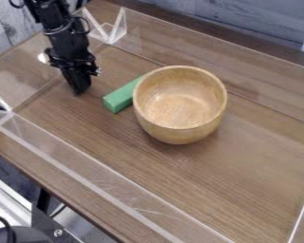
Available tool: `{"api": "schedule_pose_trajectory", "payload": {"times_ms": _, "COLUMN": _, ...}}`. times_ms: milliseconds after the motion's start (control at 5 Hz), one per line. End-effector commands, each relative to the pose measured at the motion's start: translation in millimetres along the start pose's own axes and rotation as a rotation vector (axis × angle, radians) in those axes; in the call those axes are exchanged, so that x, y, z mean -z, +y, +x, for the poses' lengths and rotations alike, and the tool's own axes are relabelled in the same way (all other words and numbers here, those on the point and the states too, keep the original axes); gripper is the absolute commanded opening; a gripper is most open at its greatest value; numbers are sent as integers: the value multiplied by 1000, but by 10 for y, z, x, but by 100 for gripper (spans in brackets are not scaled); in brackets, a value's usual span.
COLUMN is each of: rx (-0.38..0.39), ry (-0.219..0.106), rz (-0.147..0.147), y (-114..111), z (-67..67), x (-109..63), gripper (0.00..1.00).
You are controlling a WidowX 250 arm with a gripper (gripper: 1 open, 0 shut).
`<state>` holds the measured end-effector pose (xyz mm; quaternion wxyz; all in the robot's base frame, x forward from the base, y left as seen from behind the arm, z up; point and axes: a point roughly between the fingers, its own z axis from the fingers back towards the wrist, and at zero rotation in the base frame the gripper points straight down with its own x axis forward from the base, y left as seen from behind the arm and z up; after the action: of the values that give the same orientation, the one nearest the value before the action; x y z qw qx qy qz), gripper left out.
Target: Remove the green block from inside the brown bowl and put it on the table
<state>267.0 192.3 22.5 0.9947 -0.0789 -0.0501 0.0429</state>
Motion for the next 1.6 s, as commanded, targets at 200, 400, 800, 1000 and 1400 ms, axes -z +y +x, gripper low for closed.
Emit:
{"api": "schedule_pose_trajectory", "payload": {"times_ms": 200, "rx": 8, "ry": -28, "rz": 16, "y": 32, "z": 21, "x": -92, "gripper": 0}}
{"api": "schedule_pose_trajectory", "payload": {"times_ms": 400, "rx": 20, "ry": -9, "rz": 26, "y": -20, "z": -19, "x": -66, "gripper": 0}}
{"api": "schedule_pose_trajectory", "payload": {"times_ms": 800, "rx": 26, "ry": -21, "rz": 23, "y": -94, "z": 43, "x": -49, "gripper": 0}}
{"api": "schedule_pose_trajectory", "payload": {"times_ms": 1000, "rx": 54, "ry": -25, "rz": 15, "y": -93, "z": 43, "x": -30, "gripper": 0}}
{"api": "schedule_pose_trajectory", "payload": {"times_ms": 1400, "rx": 79, "ry": -20, "rz": 7, "y": -73, "z": 100, "x": 4, "gripper": 0}}
